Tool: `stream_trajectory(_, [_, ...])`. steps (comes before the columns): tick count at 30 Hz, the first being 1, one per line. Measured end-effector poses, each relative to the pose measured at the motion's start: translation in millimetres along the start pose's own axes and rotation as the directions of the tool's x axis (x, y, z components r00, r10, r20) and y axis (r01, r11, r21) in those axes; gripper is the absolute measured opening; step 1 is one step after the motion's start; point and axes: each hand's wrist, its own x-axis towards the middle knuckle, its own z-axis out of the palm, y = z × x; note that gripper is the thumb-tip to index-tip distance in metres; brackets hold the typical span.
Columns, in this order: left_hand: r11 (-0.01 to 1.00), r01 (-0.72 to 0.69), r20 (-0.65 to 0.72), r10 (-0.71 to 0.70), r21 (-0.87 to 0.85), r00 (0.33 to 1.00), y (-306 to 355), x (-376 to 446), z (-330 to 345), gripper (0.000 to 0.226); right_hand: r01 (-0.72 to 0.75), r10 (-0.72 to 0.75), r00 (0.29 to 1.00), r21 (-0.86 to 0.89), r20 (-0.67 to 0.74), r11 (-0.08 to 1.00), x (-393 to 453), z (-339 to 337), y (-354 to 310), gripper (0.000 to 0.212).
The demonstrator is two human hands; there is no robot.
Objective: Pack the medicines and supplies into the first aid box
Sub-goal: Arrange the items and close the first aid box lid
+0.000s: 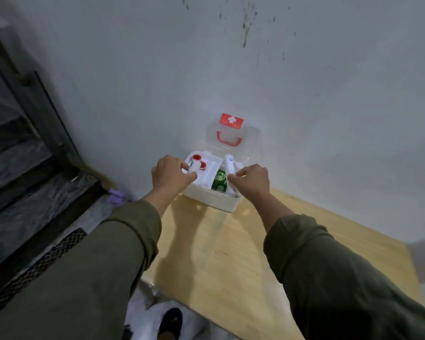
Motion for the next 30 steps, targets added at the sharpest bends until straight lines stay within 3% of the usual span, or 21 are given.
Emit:
stream_trajectory(7, [0.932, -0.270, 0.185, 0.229, 0.243, 0.956, -22, 60, -3, 0.027, -0.156, 0.154, 0.987, -0.074, -0.040, 0.985, 44, 48, -37, 0.039])
stream_trajectory(14, [0.849, -0.483, 0.371, 0.386, 0.214, 0.845, -35, 88, 11, 0.025, -0.267, 0.249, 0.963, -0.229, -0.105, 0.936, 58, 70, -42, 0.054])
stream_trajectory(20, [0.845, -0.519, 0.430, 0.422, 0.133, 0.798, -46, 100, 24, 0.027, -0.218, 0.161, 0.964, -0.278, -0.214, 0.935, 54, 86, -41, 0.051])
stream_trajectory(26, [0.856, -0.509, 0.452, 0.419, 0.092, 0.788, -53, 107, 32, 0.031, -0.181, 0.105, 0.961, -0.294, -0.257, 0.938, 50, 94, -34, 0.036])
stream_trajectory(30, [0.860, -0.505, 0.449, 0.426, 0.069, 0.786, -56, 108, 34, 0.032, -0.171, 0.077, 0.957, -0.329, -0.281, 0.929, 48, 97, -35, 0.038])
